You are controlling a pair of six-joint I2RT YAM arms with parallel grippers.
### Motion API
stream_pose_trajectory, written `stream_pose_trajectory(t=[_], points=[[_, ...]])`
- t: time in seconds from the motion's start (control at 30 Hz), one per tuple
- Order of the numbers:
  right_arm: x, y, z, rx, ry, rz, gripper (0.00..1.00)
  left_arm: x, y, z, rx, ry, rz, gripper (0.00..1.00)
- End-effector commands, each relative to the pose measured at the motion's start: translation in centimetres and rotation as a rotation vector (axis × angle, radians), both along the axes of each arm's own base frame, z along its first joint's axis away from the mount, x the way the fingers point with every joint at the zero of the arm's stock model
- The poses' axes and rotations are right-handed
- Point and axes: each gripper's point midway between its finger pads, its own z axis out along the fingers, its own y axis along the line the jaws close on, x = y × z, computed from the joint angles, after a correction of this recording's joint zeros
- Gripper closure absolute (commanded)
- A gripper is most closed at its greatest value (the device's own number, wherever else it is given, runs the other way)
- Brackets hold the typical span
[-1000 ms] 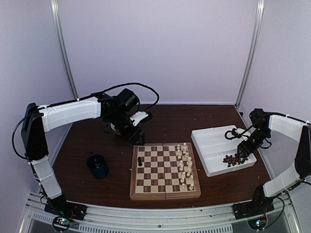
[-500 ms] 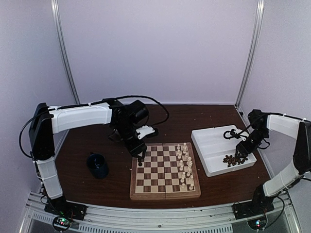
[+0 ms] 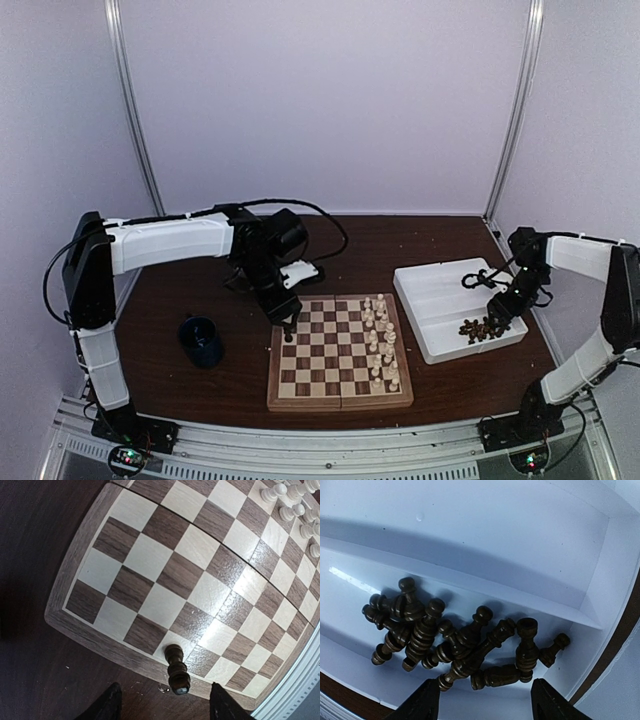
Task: Set up the chess pieces on the board
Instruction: Pick up the chess pile from the storage box.
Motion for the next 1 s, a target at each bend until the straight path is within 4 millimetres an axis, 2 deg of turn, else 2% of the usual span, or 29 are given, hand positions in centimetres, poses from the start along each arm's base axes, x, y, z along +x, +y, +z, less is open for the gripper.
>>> stream_pose_trajectory(t=[0.0, 0.23, 0.5, 0.67, 0.97], points=[[0.6, -0.6, -0.3, -0.043, 0.017, -0.014, 0.35, 0.4, -0.6, 1.2, -0.016, -0.034, -0.007, 0.4], [1.6, -1.3, -0.8, -0.072, 0.022, -0.053, 0.46, 1.4, -0.8, 3.5, -0.077, -0.124, 0.013, 0.42], [2.5, -2.6, -1.0, -0.139, 0.008, -0.08, 0.57, 1.4, -1.0, 3.6, -0.084, -0.123, 0.011, 0.43], [2.5, -2.7, -1.8, -0.146, 0.028, -0.076, 0.69, 1.3, -1.0, 3.6, -0.086, -0.119, 0.009, 0.43], [2.3, -3.1, -3.2, -0.166, 0.07, -0.088, 0.71, 1.3, -1.0, 3.6, -0.087, -0.119, 0.008, 0.44]])
